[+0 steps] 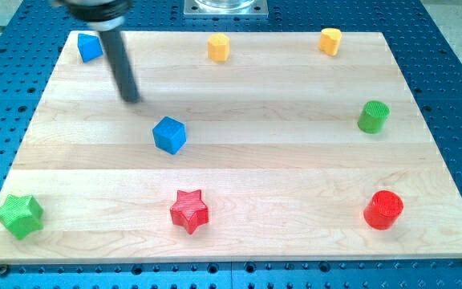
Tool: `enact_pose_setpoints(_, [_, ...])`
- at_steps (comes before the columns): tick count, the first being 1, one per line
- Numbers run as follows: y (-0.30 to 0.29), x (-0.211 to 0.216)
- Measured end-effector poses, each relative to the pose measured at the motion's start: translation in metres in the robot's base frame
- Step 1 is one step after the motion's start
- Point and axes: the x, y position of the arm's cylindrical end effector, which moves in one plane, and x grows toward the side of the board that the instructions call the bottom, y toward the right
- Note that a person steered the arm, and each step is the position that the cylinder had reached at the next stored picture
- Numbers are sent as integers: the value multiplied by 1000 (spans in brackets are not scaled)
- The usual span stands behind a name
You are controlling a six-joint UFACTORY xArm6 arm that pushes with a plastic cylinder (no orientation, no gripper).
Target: Push the yellow hexagon into the green star
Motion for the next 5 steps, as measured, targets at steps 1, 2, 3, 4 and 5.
enact_pose_setpoints(1, [76, -21])
enact_pose_setpoints(2, [130, -80])
enact_pose_setpoints(3, [146, -114])
enact_pose_setpoints(4, [151, -144])
enact_pose_setpoints(5, [88, -96])
